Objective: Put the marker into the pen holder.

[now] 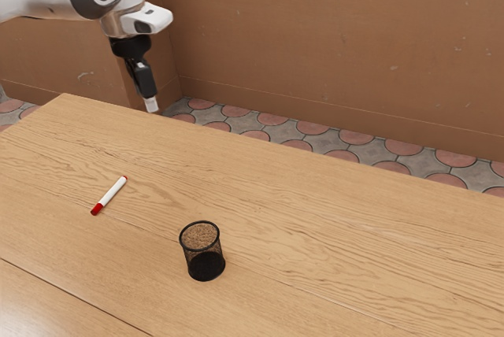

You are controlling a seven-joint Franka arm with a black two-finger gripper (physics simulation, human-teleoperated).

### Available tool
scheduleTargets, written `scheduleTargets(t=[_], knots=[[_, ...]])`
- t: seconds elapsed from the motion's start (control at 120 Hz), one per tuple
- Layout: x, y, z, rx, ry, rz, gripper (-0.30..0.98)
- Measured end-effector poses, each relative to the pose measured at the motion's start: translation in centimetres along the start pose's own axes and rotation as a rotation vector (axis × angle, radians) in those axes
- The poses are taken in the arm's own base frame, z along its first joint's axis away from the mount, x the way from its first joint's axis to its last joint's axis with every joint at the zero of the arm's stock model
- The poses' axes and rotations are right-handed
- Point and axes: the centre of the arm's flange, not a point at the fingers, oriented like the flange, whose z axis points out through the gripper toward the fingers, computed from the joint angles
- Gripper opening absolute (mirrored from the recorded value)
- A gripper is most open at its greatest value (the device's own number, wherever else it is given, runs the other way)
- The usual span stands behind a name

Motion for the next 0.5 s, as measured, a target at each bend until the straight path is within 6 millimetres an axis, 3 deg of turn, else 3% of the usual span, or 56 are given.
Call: scheduleTargets(t=[0.2,0.3,0.375,0.467,0.5], knots=[[-0.5,-0.3,-0.3,0.007,-0.002,0.024,0.68],[-3.7,-3.4,0.3,0.005,-0.018,-0.096,0.68],[-5.4,-6.0,2.1,-0.011,-0.044,-0.187,0.69],[-7.4,-8.2,2.7,-0.008,-0.047,-0.275,0.69],[-8.1,-8.8,4.0,-0.009,-0.050,-0.301,0.69]])
